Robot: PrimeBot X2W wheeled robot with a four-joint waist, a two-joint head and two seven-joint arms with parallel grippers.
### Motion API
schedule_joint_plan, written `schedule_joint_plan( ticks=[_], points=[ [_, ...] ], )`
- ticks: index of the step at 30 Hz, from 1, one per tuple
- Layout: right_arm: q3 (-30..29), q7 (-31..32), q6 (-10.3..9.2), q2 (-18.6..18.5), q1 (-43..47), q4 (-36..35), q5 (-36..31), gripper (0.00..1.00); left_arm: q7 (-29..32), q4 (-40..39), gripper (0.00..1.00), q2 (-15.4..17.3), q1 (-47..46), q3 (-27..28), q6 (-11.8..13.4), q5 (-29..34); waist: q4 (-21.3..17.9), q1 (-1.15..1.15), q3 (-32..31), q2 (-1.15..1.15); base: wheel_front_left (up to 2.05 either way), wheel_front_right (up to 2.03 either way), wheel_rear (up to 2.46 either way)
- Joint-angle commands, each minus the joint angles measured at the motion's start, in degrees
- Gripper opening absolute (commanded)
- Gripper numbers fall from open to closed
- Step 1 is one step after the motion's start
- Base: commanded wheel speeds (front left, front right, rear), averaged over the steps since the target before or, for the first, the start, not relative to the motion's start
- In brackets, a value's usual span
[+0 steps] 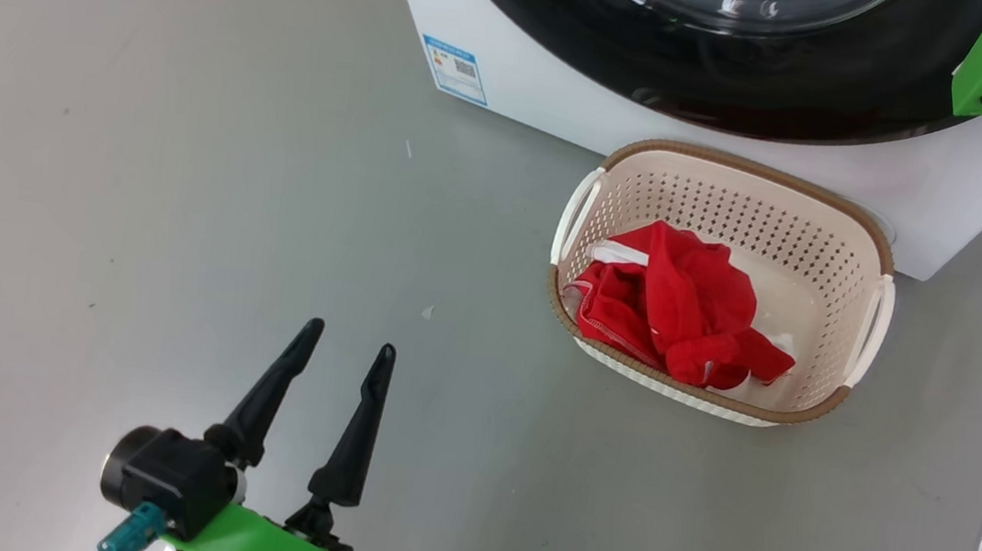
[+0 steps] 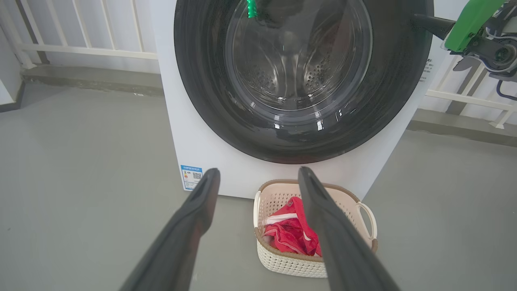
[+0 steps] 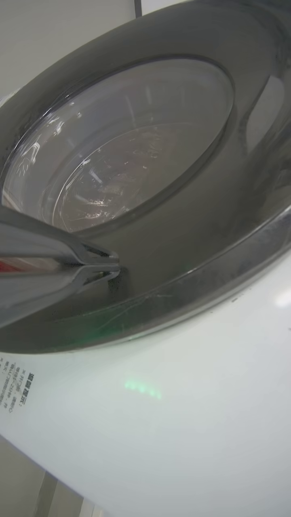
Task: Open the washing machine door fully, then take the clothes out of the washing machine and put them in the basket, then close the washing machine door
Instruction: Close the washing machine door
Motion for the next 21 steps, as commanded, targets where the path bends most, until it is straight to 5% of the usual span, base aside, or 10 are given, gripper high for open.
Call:
schedule_joint_plan(
  ticks=[1, 7, 15, 16, 17, 18, 19, 20, 21],
  points=[
    [-0.5, -0.3, -0.14, 0.2, -3.4, -1.1, -1.4, 0.0, -0.7, -1.1, 1.0, 0.7, -1.5, 1.5, -0.4, -0.6, 0.7, 0.0, 0.8, 0.0, 0.0, 0.0, 0.0],
    [-2.1, -0.3, -0.14, 0.4, -4.8, -0.9, -3.4, 0.0, -0.7, -0.8, 1.0, 0.7, -1.5, 1.8, -0.4, -0.2, 0.2, 0.0, 0.8, 0.0, 0.0, 0.0, 0.0],
    [-1.4, -0.3, -0.14, 1.4, -2.8, -0.9, 1.8, 0.0, -0.7, -0.3, 1.0, 0.7, -1.7, 2.0, -0.4, -0.6, -2.7, 0.0, -0.7, 0.0, 0.0, 0.0, 0.0],
    [-0.3, -0.3, -0.14, 1.4, -2.3, -0.9, 3.1, 0.25, -0.7, -0.3, 1.0, 0.7, -1.7, 2.1, -0.4, -0.7, -3.1, 0.0, -1.0, 0.0, 0.0, 0.0, 0.0],
    [1.1, -0.3, -0.14, 1.4, -1.8, -0.7, 4.6, 0.38, -0.7, -0.2, 1.0, 0.7, -1.7, 2.0, -0.4, -0.8, -3.5, 0.0, -1.3, 0.0, 0.0, 0.0, 0.0],
    [2.7, -0.3, -0.14, 1.4, -1.1, -1.0, 6.0, 0.5, -0.7, -0.2, 1.0, 0.7, -1.6, 2.1, -0.4, -1.2, -4.0, 0.0, -1.6, 0.0, 0.0, 0.0, 0.0],
    [2.7, -0.3, -0.14, 1.4, -1.1, -1.0, 6.0, 0.5, -0.7, -0.2, 1.0, 0.7, -1.6, 2.1, -0.4, -1.2, -4.0, 0.0, -1.6, 0.0, 0.0, 0.0, 0.0],
    [4.8, -0.3, -0.14, 1.4, -0.4, -1.3, 7.2, 1.0, -0.7, -0.2, 1.0, 0.7, -1.6, 2.2, -0.4, -1.4, -4.5, 0.0, -1.9, 0.0, 0.0, 0.0, 0.0],
    [7.1, -0.3, -0.14, 1.4, 0.6, -1.4, 8.6, 1.0, -0.7, -0.2, 1.0, 0.7, -1.5, 2.2, -0.4, -1.4, -5.0, 0.0, -2.2, 0.0, 0.0, 0.0, 0.0]
  ],
)
